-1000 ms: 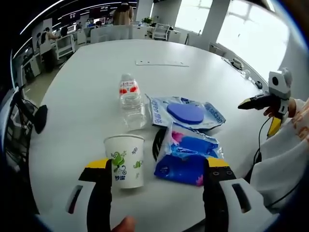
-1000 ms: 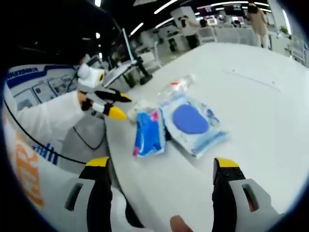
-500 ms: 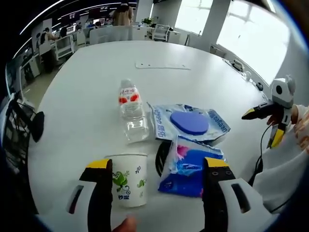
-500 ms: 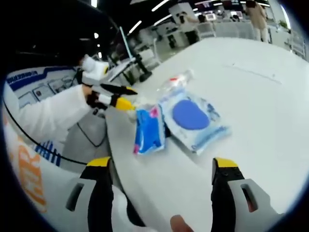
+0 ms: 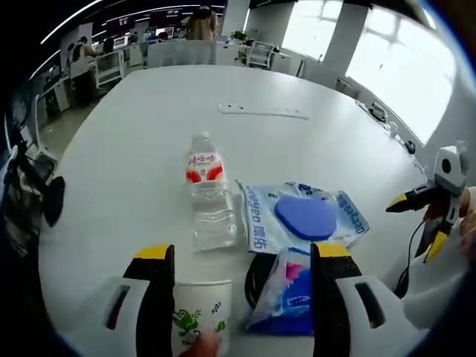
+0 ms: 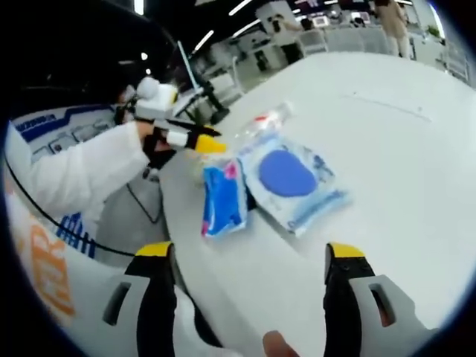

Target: Arrange the tabletop items into an orderly group along one side of the table until the central work area is clear of visible clutter.

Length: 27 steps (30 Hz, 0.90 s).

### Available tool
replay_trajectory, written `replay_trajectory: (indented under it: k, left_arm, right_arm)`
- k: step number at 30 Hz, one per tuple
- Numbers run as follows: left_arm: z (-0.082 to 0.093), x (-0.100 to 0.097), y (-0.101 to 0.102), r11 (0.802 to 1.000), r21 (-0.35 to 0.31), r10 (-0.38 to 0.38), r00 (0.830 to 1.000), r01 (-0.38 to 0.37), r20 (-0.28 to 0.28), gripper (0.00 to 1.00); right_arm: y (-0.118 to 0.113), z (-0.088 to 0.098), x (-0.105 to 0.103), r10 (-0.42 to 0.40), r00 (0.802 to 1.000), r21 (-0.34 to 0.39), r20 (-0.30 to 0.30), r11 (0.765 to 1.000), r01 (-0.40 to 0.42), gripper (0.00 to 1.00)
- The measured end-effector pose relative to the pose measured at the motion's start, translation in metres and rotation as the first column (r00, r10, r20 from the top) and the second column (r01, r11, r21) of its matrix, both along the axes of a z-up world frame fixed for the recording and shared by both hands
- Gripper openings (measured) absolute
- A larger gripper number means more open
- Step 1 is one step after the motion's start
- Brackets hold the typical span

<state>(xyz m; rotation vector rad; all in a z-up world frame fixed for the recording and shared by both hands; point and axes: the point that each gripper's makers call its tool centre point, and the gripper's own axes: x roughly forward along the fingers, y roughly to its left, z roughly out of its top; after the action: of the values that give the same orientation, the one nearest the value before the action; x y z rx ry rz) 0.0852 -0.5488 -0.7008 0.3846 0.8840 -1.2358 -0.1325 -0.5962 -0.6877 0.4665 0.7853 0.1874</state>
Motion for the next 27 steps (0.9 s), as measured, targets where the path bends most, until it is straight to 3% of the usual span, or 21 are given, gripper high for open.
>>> replay_trajectory:
  k: [7,27]
  left_arm:
    - [-0.001,0.014,-0.018,0.998,-0.018,0.052,0.998,-0.052,-0.022,0.74]
    - [-0.015,0.047,-0.056,0.995,0.018,0.097,0.995,-0.097,-0.011,0.73]
  right_arm:
    - [-0.006,-0.001,0.000,-0.017,1.000,0.012,-0.006,1.000,0.018,0.80]
    - [-0.014,-0.010,0.000,-0.057,0.998,0.059,-0.036,0.996,0.060,0.78]
